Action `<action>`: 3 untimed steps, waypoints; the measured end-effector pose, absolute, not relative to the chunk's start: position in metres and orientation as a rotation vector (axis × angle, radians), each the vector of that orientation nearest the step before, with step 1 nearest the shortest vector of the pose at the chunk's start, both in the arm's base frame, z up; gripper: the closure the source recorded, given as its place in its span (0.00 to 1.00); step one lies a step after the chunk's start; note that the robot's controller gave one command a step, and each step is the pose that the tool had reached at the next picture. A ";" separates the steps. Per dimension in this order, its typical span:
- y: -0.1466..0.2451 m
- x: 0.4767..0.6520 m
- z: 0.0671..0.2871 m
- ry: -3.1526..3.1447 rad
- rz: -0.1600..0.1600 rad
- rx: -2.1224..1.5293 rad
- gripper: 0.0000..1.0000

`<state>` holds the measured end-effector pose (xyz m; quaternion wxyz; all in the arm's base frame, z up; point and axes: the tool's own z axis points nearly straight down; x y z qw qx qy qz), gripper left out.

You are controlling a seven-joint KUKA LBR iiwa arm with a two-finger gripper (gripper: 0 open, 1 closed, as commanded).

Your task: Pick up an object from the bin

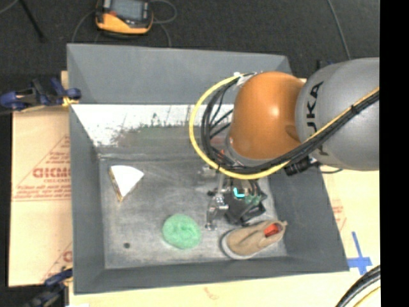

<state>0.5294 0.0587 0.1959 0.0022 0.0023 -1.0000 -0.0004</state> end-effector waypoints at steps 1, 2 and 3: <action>0.058 0.531 0.200 -3.145 -0.002 0.005 0.00; 0.080 0.541 0.081 -3.134 0.001 0.339 1.00; 0.080 0.541 0.080 -3.134 0.001 0.338 1.00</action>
Offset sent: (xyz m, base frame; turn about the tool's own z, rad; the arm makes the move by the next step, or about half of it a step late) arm 0.0059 0.0224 -0.1240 -0.2152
